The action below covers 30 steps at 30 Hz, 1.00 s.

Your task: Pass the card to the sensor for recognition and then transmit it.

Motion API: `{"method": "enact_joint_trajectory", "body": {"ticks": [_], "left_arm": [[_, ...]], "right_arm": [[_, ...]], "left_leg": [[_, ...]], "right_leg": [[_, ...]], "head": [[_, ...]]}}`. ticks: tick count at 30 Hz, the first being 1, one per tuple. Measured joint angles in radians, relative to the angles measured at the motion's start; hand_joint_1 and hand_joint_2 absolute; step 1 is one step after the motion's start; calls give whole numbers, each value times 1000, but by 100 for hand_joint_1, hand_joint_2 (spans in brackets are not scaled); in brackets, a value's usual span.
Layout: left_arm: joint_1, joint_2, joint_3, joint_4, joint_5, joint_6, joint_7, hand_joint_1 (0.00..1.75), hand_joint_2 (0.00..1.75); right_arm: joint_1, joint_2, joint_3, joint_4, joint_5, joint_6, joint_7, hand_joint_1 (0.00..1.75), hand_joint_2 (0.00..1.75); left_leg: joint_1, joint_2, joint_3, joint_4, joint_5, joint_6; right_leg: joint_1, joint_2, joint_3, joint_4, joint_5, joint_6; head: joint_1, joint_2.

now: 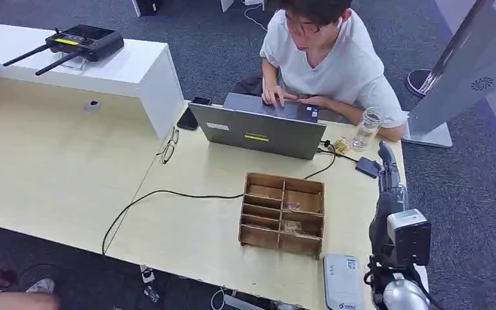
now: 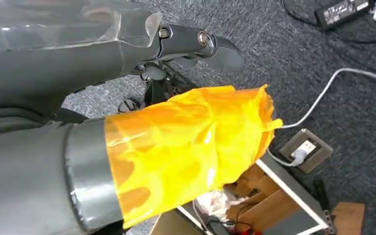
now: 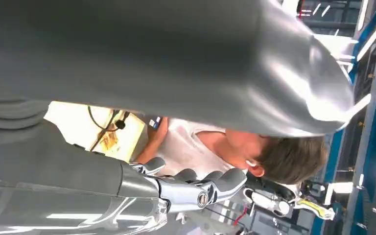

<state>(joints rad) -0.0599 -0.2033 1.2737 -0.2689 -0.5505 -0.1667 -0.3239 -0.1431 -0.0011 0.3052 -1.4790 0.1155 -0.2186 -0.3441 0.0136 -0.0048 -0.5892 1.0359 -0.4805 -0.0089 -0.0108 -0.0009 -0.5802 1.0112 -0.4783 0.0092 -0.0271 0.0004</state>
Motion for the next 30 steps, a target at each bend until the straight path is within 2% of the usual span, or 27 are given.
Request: {"method": "enact_joint_trajectory", "body": {"ticks": [3,6,7,15,23,30], "left_arm": [[1,-4,8,-7,6,3,-1,0,0],[3,-6,8,-14,1,11,-1,0,0],[5,-6,8,-16,-2,11,0,0,0],[7,-7,8,-26,-41,23,6,0,0],[8,-6,1,-27,-101,47,9,0,0],[9,-4,-23,-27,-139,52,21,0,0]], "right_arm": [[8,0,0,-4,26,0,-8,0,0],[55,13,7,-43,115,-35,1,0,0],[76,21,17,-58,144,-49,5,0,175],[149,35,89,-138,252,-92,9,0,175],[169,29,147,-146,406,-147,32,0,175],[169,8,189,-143,492,-171,56,0,175]], "left_leg": [[0,0,0,0,0,0],[0,-2,0,0,0,0],[0,-1,-1,0,0,0],[0,-1,0,-1,-1,-1],[0,0,0,0,-1,-1],[0,-1,0,-1,-1,-1]], "right_leg": [[0,0,0,0,0,0],[0,-1,1,0,0,0],[0,-1,0,0,0,0],[0,0,0,0,-1,-1],[0,0,0,0,-1,-1],[0,0,0,0,-1,-1]], "head": [[0,0],[1,0],[0,0],[0,0],[0,0],[0,0]]}}
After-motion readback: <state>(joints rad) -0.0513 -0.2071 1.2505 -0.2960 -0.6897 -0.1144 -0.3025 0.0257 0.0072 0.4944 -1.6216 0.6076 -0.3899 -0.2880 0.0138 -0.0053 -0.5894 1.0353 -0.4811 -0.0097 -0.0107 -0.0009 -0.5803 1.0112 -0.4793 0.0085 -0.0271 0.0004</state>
